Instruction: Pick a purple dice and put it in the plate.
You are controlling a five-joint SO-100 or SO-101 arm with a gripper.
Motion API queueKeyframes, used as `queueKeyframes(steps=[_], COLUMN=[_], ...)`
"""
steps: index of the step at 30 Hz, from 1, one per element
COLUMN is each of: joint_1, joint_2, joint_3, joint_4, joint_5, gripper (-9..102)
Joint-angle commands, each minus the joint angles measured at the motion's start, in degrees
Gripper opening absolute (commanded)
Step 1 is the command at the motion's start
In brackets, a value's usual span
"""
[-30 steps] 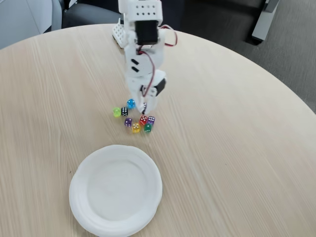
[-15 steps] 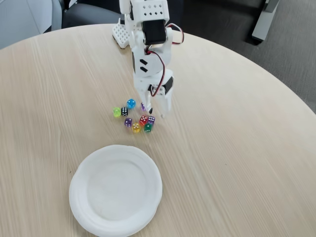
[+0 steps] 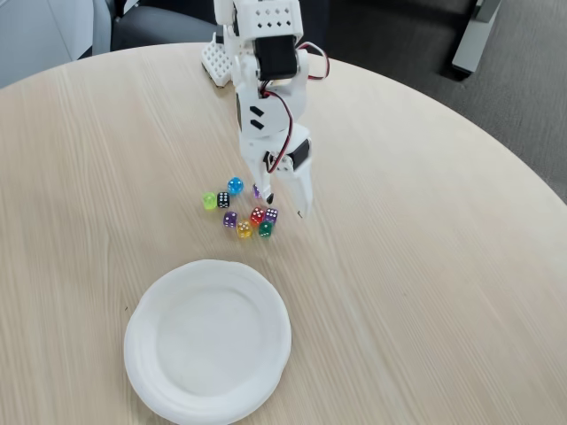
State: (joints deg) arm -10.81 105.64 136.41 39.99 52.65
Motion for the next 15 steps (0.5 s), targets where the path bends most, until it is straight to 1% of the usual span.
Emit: queueKeyframes(steps=[1,15], joint_1=[0.4,0.5], joint_2=[0.5,0.2], joint_3=[-1.3,-1.3], joint_4=[-0.2,-0.2], joint_5=[1.0,3.8], gripper=[21,23])
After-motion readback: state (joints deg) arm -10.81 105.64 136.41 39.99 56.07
